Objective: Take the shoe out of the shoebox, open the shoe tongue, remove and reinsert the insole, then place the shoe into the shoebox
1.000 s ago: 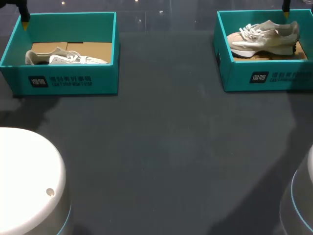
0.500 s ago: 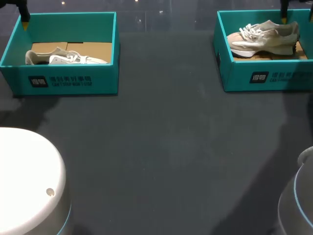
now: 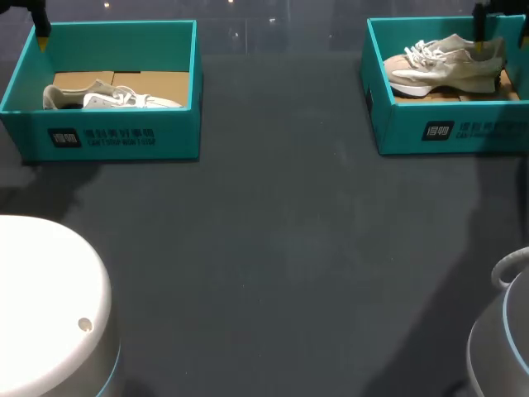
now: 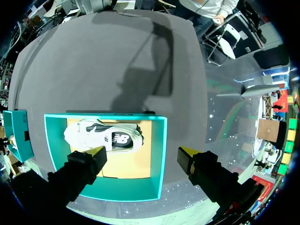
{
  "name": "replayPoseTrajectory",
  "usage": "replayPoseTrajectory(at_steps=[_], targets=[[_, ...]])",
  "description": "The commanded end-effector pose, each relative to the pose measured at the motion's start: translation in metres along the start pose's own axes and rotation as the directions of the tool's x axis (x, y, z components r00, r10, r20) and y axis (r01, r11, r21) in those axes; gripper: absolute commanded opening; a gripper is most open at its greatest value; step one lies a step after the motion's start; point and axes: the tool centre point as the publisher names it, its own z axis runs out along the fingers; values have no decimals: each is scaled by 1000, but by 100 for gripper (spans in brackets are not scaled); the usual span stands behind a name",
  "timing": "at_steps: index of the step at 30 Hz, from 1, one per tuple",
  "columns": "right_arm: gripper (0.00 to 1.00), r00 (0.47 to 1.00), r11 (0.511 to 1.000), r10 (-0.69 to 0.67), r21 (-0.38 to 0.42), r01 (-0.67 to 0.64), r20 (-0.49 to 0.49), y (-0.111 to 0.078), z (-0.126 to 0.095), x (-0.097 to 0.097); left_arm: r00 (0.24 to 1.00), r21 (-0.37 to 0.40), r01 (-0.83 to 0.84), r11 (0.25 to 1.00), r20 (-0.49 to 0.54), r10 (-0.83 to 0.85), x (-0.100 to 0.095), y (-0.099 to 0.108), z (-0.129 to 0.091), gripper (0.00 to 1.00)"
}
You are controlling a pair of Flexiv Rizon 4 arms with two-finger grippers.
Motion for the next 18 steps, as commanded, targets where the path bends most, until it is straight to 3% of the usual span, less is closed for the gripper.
replayPoseTrajectory(at_steps=[1,9,18], targets=[[99,1000,1000,4,-5,-4,-26,5,17,-3,1000,-2,0,1000,-1,0,0,-1,0,100],[97,999,1000,9,-1,-9,-44,6,33,-4,1000,-2,0,1000,-1,0,0,-1,0,100],[82,998,1000,2,14,-1,-55,11,43,-1,1000,-2,0,1000,-1,0,0,-1,0,100]])
